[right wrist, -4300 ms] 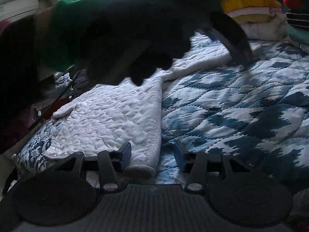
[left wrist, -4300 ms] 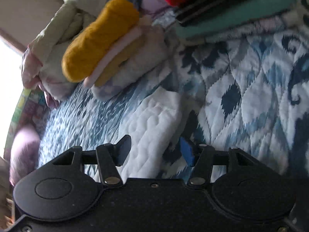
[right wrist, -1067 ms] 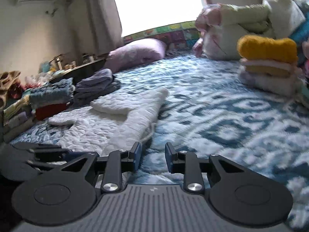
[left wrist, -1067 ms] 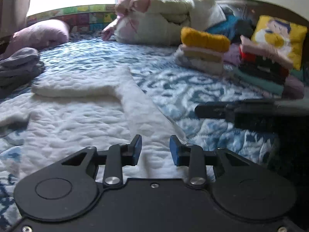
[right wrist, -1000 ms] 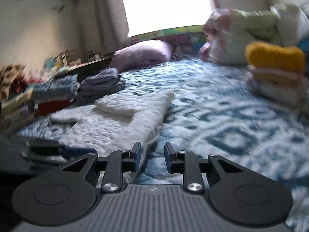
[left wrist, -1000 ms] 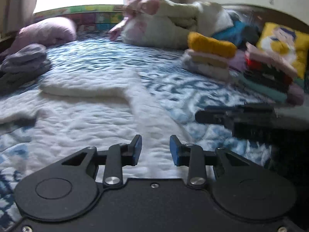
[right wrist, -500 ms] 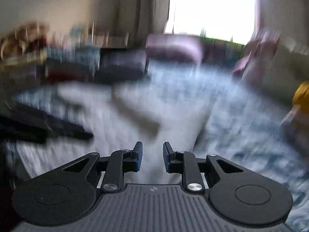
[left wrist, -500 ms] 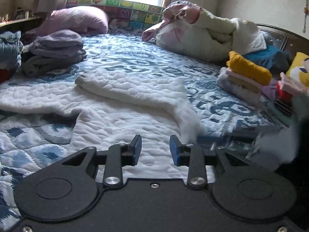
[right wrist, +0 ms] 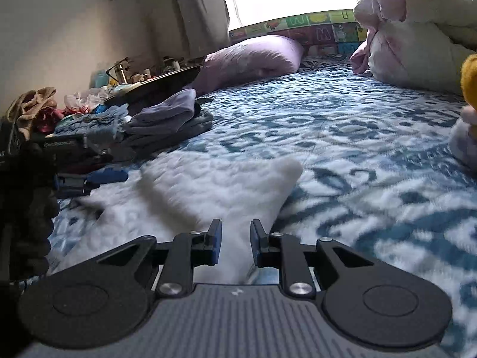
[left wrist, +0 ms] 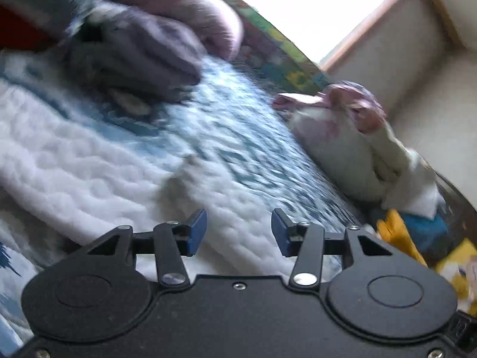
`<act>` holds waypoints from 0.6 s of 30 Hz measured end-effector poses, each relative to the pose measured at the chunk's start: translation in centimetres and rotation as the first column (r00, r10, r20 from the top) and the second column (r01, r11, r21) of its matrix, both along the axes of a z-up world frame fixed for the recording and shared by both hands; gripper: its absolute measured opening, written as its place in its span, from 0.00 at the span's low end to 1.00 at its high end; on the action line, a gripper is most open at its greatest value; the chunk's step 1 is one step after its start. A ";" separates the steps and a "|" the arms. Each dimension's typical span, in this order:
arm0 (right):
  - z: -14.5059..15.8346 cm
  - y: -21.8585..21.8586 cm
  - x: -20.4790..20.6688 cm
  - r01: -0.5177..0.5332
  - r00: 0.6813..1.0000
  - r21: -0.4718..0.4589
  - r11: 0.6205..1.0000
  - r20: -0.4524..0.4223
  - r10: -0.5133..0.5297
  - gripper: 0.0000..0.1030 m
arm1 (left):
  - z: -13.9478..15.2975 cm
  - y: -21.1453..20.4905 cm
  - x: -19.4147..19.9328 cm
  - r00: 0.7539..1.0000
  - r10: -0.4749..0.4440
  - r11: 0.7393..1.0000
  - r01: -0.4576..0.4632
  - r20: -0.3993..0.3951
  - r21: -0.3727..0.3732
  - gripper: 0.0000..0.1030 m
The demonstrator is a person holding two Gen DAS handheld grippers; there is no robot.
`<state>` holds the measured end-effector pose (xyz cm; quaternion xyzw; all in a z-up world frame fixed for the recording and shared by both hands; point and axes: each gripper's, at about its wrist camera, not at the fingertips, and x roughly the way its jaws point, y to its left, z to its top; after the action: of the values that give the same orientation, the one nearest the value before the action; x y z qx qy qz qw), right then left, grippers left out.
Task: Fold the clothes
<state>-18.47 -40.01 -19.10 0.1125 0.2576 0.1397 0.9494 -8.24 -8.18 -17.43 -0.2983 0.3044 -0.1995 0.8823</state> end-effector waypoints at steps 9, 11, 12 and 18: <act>-2.1 -1.3 7.0 -0.009 0.996 0.010 1.000 -0.089 0.010 0.22 | -1.7 1.4 3.3 0.995 -0.008 0.995 -0.001 -0.095 -0.101 0.45; -2.6 -1.5 7.2 -0.017 0.994 0.023 1.000 -0.110 0.019 0.21 | -1.8 1.4 4.3 0.994 -0.018 0.993 0.005 -0.108 -0.120 0.46; -2.4 -1.6 7.1 -0.016 0.994 0.026 1.000 -0.104 0.019 0.21 | -1.9 1.4 4.7 0.993 -0.024 0.991 0.009 -0.116 -0.131 0.46; -1.6 -2.2 6.5 0.022 1.000 0.069 0.997 -0.022 -0.020 0.23 | -2.0 0.4 5.6 0.992 -0.029 0.997 0.021 -0.120 -0.072 0.34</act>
<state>-11.97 -42.18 -20.70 0.1493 0.2614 0.1372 0.9437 -2.67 -7.78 -19.47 -0.3367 0.3539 -0.2028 0.8487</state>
